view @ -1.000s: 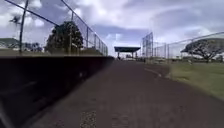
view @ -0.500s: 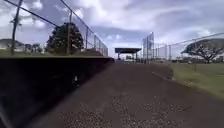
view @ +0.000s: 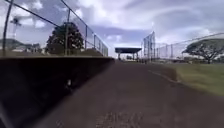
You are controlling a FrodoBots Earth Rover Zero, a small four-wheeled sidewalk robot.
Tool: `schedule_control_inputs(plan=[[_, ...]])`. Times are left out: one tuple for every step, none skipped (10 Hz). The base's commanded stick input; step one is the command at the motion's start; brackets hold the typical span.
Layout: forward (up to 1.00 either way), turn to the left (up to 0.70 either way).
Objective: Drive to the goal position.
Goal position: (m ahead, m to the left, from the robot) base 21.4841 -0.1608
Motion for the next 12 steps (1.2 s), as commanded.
schedule_control_inputs(plan=[[0.7, 0.0], [0.7, 0.0], [0.7, 0.0], [0.7, 0.0], [0.7, -0.01], [0.7, -0.09], [0.7, -0.22], [0.7, -0.3], [0.7, -0.26], [0.7, 0.0], [0.7, 0.0], [0.7, 0.0]])
